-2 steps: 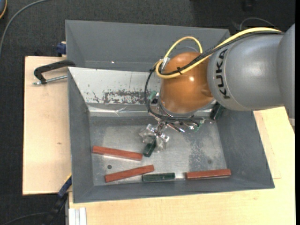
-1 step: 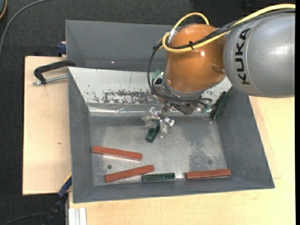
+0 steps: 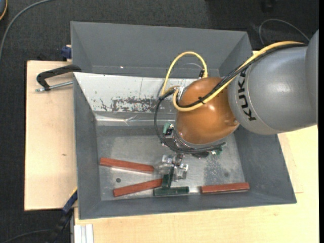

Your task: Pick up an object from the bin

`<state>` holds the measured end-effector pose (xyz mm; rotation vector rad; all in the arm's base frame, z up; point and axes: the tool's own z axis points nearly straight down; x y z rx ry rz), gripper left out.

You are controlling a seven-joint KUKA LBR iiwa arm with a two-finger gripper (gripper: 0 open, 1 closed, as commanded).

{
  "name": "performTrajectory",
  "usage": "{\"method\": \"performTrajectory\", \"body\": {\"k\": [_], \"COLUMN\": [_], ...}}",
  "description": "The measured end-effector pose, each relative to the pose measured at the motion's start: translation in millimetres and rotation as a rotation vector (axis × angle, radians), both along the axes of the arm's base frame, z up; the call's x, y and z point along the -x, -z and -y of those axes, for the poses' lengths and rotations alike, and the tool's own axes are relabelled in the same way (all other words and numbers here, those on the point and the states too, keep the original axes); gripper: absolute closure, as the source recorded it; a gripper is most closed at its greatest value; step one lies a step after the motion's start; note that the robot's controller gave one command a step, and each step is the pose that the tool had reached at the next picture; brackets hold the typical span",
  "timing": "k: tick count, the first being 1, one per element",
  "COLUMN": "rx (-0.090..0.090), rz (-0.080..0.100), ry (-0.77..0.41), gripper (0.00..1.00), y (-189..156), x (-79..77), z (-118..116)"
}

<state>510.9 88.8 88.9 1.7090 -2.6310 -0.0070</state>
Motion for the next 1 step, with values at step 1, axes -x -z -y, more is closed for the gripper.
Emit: {"method": "performTrajectory", "body": {"k": [1], "rx": [-0.003], "rz": [0.021], "ry": [-0.145], "gripper": [1.00], "y": [-144.6], "x": [-18.9], "z": [-17.9]}}
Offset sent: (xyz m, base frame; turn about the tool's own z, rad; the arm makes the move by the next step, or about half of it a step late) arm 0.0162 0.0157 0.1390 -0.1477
